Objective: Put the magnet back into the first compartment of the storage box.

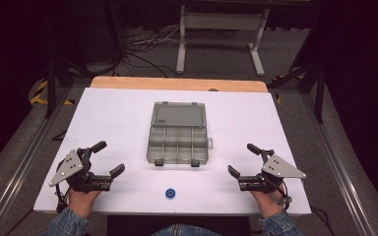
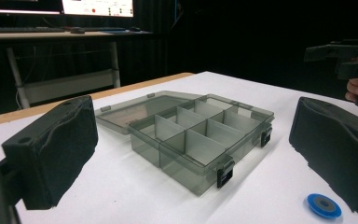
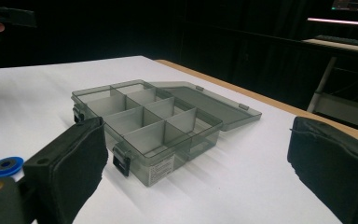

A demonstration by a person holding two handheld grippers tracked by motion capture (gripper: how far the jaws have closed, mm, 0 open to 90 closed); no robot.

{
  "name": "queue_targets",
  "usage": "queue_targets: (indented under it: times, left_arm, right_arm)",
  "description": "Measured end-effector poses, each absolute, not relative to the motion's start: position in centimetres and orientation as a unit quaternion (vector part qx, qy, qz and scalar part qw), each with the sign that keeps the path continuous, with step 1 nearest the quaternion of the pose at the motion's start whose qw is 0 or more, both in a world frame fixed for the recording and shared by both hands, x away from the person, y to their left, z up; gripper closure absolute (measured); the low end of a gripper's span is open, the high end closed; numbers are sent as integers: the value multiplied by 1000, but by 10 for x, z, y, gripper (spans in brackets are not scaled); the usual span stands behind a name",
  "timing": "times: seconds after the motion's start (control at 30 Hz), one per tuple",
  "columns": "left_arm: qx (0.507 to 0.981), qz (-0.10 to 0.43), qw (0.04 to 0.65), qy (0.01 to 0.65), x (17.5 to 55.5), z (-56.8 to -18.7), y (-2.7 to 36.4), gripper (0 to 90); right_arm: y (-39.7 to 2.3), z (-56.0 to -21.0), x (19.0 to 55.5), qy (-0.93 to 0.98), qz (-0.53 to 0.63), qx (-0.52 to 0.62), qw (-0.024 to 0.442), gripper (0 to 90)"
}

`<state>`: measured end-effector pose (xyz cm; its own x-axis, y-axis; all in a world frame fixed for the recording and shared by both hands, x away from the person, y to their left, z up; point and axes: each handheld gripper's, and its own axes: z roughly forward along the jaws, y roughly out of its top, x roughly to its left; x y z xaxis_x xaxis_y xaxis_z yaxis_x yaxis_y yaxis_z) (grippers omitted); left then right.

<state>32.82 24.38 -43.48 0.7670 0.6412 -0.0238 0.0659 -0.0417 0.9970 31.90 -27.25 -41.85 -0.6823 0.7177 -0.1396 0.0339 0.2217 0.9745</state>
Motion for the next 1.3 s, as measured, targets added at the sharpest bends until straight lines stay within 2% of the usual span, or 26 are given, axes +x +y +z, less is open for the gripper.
queue_targets:
  times: [0.57,1.07,1.3]
  left_arm:
    - [690,242,633,255,327,-434,243,20]
    - [698,239,627,251,330,-431,242,22]
    - [693,221,640,246,332,-423,235,22]
  right_arm:
    - [-273,-416,317,717,572,254,308,56]
    - [-275,-415,317,716,573,259,304,62]
    - [-274,-414,317,717,574,258,301,63]
